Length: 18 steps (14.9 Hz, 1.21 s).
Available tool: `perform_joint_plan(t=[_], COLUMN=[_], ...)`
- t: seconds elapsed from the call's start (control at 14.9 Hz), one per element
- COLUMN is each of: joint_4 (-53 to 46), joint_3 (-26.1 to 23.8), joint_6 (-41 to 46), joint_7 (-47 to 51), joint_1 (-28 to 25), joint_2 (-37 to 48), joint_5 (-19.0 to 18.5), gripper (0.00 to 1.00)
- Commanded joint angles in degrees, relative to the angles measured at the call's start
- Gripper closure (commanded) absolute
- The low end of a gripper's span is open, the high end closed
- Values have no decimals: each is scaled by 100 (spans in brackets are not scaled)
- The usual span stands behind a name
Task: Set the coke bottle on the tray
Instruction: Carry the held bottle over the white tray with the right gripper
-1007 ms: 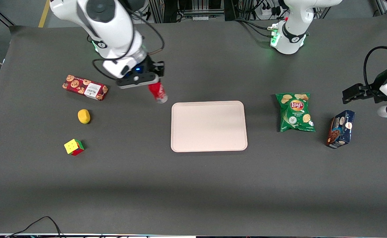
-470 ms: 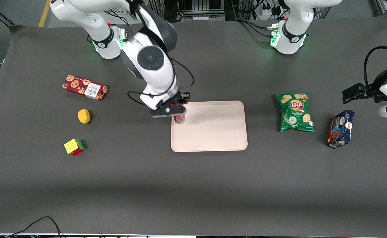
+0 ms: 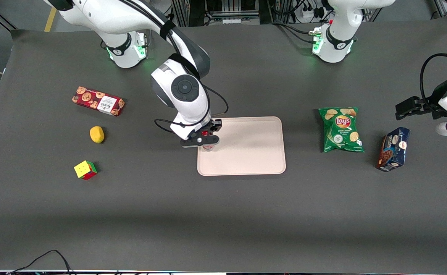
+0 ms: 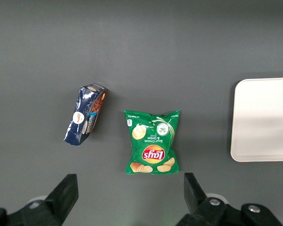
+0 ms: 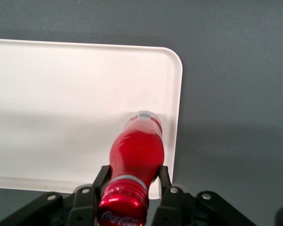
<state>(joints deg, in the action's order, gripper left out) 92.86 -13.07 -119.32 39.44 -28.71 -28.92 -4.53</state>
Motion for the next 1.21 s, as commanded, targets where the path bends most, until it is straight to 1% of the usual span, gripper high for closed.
perform_joint_plan(t=[0.0, 0.6, 0.67, 0.74, 0.81, 1.14], joint_4=[-198, -172, -172, -154, -154, -154], joint_3=[6, 15, 15, 15, 15, 15], joint_6=[-205, -241, -241, -241, -241, -241], joint_7=[99, 107, 151, 169, 169, 160], joint_1=[-47, -20, -20, -29, -29, -3], joint_2=[-288, -421, -421, -412, -421, -421], joint_5=[-118, -118, -109, -118, -118, -118], gripper=[100, 100, 79, 31, 0, 0])
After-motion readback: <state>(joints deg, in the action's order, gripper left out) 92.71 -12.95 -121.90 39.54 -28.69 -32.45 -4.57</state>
